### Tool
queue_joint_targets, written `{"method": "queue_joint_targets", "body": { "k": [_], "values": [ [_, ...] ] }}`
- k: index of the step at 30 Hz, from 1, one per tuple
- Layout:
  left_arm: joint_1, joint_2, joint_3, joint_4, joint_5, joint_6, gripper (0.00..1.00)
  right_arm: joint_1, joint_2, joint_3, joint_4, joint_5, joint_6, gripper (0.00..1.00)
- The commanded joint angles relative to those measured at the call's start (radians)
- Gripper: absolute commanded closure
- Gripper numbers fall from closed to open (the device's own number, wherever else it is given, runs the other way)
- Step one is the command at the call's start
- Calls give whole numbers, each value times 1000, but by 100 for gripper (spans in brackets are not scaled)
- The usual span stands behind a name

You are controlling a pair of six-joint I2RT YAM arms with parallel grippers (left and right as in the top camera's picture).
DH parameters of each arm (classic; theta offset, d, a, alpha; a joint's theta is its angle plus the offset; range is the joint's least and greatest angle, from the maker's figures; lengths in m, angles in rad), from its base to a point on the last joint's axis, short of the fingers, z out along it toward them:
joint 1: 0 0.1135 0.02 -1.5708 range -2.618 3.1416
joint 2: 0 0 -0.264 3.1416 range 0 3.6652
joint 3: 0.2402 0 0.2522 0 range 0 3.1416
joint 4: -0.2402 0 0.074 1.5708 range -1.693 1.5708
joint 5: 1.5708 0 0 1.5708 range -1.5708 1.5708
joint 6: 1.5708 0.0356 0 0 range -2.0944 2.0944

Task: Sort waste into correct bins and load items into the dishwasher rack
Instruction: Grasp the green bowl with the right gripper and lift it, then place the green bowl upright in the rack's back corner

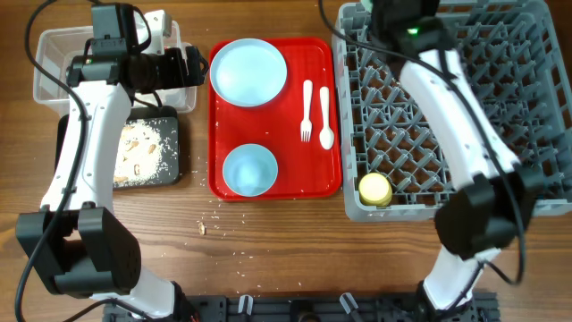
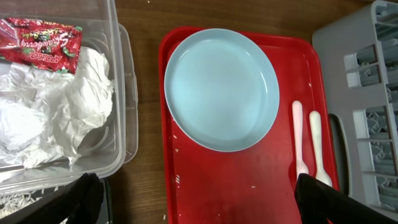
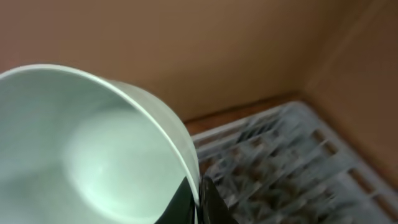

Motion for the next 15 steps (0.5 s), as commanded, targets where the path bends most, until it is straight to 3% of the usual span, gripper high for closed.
{"method": "queue_joint_targets", "body": {
  "k": [1, 5, 15],
  "values": [
    [-4, -11, 14, 2, -6, 5, 0, 8, 111, -8, 82, 274, -296, 96],
    [-4, -11, 14, 2, -6, 5, 0, 8, 192, -8, 135, 340, -441, 96],
    [-4, -11, 14, 2, -6, 5, 0, 43, 268, -15, 67, 329, -462, 96]
  ]
}}
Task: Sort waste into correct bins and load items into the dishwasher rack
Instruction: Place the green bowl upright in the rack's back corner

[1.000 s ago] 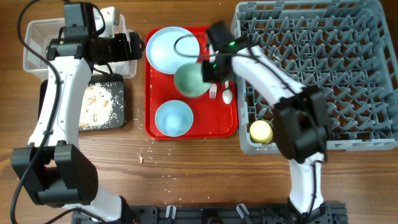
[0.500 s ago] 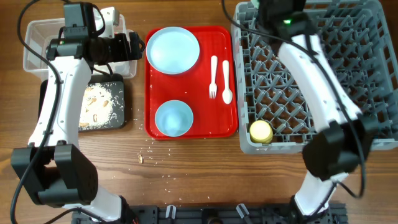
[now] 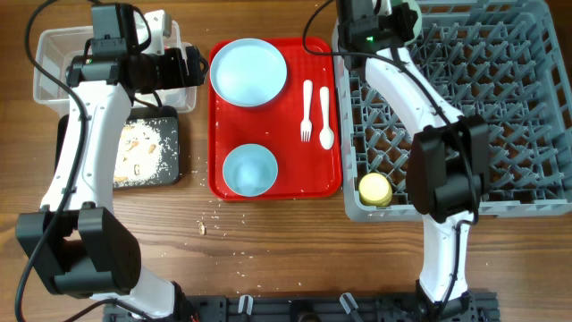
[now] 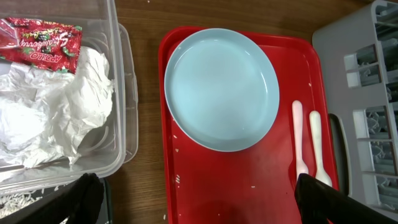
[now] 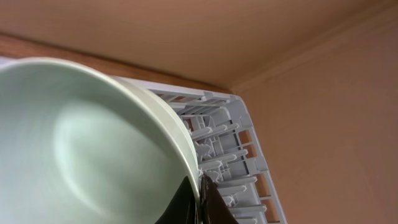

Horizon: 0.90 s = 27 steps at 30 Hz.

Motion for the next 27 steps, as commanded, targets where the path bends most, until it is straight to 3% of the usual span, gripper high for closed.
{"method": "queue_joint_targets", "body": {
  "k": [1, 8, 9, 10, 14, 21, 25, 27],
  "values": [
    [-4, -11, 14, 3, -6, 5, 0, 37, 14, -11, -43, 19, -19, 96],
    [-4, -11, 14, 3, -6, 5, 0, 53, 15, -14, -129, -5, -9, 94],
    [-4, -11, 14, 3, -6, 5, 0, 57, 15, -14, -139, -3, -9, 77],
    [-4, -11, 14, 3, -6, 5, 0, 64, 15, -14, -146, -2, -9, 69],
    [-4, -11, 14, 3, -6, 5, 0, 98, 15, -14, -153, -2, -9, 53],
    [-4, -11, 14, 3, -6, 5, 0, 172, 14, -14, -156, -17, -8, 28],
    [-4, -11, 14, 3, -6, 5, 0, 198, -11, -13, -218, -127, 95, 19],
    [-4, -11, 14, 3, -5, 5, 0, 197, -48, -13, -251, -235, 158, 19]
  ]
}}
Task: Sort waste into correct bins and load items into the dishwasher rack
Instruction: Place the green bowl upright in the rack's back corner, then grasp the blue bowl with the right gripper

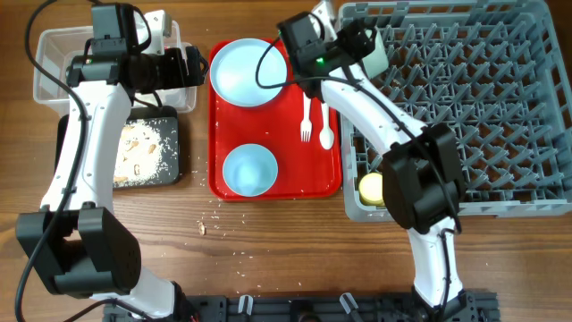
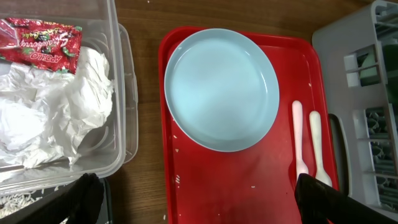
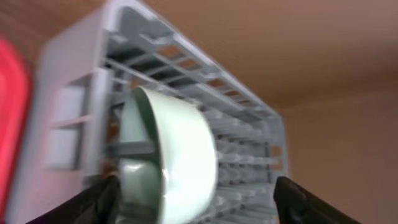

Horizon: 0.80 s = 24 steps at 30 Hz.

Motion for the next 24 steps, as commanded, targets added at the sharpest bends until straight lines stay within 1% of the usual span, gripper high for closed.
{"method": "queue_joint_targets", "body": {
  "k": [1, 3, 6, 8, 9, 10, 11, 15, 16, 18, 20, 23, 24],
  "values": [
    [-4, -11, 14, 2, -6, 5, 0, -2, -70, -11, -43, -200, 138, 18],
    [-4, -11, 14, 2, -6, 5, 0, -3, -136, -11, -93, -357, 191, 18],
    [-4, -11, 14, 2, -5, 5, 0, -3, -219, -11, -227, -856, 291, 18],
    [-4, -11, 14, 2, -5, 5, 0, -4, -223, -14, -311, -1178, 357, 18],
    [-4, -11, 14, 2, -6, 5, 0, -3, -212, -28, -336, -1280, 360, 21],
    [-4, -11, 14, 2, -6, 5, 0, 3, -204, -47, -343, -1332, 358, 23],
    [-4, -11, 14, 2, -6, 5, 0, 11, -198, -75, -342, -1356, 354, 25],
    [-4, -11, 14, 2, -6, 5, 0, 70, -143, -183, -357, -1344, 228, 32],
    [-4, -11, 14, 2, -5, 5, 0, 85, -124, -191, -369, -1326, 204, 33],
    [-4, -11, 14, 2, -6, 5, 0, 122, -74, -193, -397, -1250, 193, 33],
    [-4, -11, 14, 2, -5, 5, 0, 146, -46, -193, -402, -1225, 174, 35],
    [-4, -11, 14, 2, -6, 5, 0, 155, -40, -193, -401, -1213, 174, 42],
    [-4, -11, 14, 2, -6, 5, 0, 154, -40, -193, -398, -1214, 175, 49]
  ]
}}
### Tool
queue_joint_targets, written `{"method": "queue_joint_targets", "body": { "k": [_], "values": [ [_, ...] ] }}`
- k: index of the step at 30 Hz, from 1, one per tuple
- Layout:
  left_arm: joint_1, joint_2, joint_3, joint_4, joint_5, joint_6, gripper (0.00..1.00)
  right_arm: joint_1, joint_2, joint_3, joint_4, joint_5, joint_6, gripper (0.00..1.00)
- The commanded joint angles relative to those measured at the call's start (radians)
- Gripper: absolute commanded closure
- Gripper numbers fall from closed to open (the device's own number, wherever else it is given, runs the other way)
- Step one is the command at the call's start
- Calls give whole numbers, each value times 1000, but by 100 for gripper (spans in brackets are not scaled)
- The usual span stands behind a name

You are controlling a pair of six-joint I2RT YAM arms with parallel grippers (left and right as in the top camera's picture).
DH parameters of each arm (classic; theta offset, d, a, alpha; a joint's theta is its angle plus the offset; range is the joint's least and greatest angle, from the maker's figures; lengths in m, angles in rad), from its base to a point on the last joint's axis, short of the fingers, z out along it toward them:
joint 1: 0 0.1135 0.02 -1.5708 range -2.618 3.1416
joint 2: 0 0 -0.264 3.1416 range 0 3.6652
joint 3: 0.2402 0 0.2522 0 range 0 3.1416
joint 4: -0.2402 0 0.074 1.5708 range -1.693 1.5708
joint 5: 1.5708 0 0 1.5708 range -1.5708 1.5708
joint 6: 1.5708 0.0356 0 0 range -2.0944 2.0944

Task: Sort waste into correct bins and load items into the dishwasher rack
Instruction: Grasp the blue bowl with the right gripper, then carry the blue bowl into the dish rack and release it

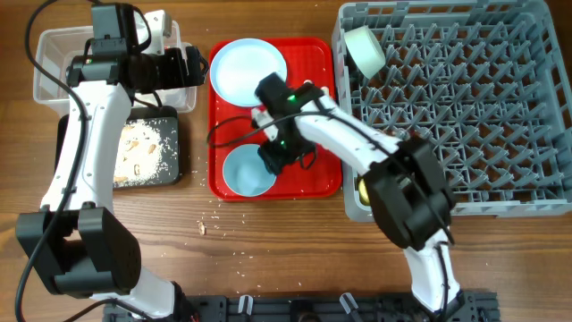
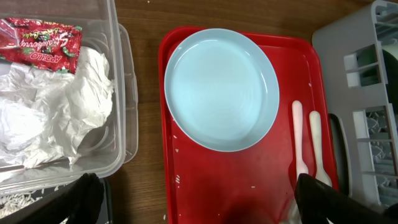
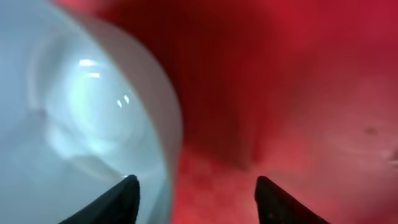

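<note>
A light blue bowl (image 1: 246, 172) (image 3: 74, 118) sits at the near end of the red tray (image 1: 223, 125). My right gripper (image 1: 275, 157) (image 3: 200, 199) hangs open low over the bowl's right rim, one finger inside the bowl and one over the tray. A light blue plate (image 1: 248, 72) (image 2: 221, 87) lies at the tray's far end, with a white fork (image 2: 298, 137) and spoon (image 2: 316, 146) beside it. A pale green bowl (image 1: 365, 49) stands on edge in the grey rack (image 1: 465, 107). My left gripper (image 1: 170, 67) (image 2: 199, 205) is open and empty beside the clear bin (image 1: 54, 63).
The clear bin holds crumpled white paper (image 2: 43, 106) and a red wrapper (image 2: 40, 40). A black tray (image 1: 143, 152) with crumbs lies near it. A yellow item (image 1: 374, 188) sits in the rack's near left corner. Crumbs dot the wood in front of the red tray.
My right gripper has moved from the rack's far left corner to the blue bowl on the red tray, still open. The pale green bowl stays in the rack. The left arm has not moved.
My right gripper held the pale green bowl over the rack's far side, then at the rack's far left corner. Then the bowl stood on edge there and the gripper was open. Now it hangs over the blue bowl. The left arm stayed still throughout.
</note>
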Motion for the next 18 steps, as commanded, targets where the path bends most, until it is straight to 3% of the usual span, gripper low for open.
{"method": "queue_joint_targets", "body": {
  "k": [1, 5, 6, 11, 14, 18],
  "values": [
    [-4, -11, 14, 2, -6, 5, 0, -5, 3, 3, 6, 25, -24, 57],
    [-4, -11, 14, 2, -6, 5, 0, -25, -2, 5, 2, 25, -12, 92],
    [-4, -11, 14, 2, -5, 5, 0, -39, -10, 8, -8, 25, 7, 96],
    [-4, -11, 14, 2, -6, 5, 0, -135, -113, 48, -43, 25, 58, 96],
    [-4, -11, 14, 2, -5, 5, 0, -229, -267, 68, -29, 52, 118, 96],
    [-4, -11, 14, 2, -6, 5, 0, -331, -486, 67, -41, 336, 278, 96]
  ]
}}
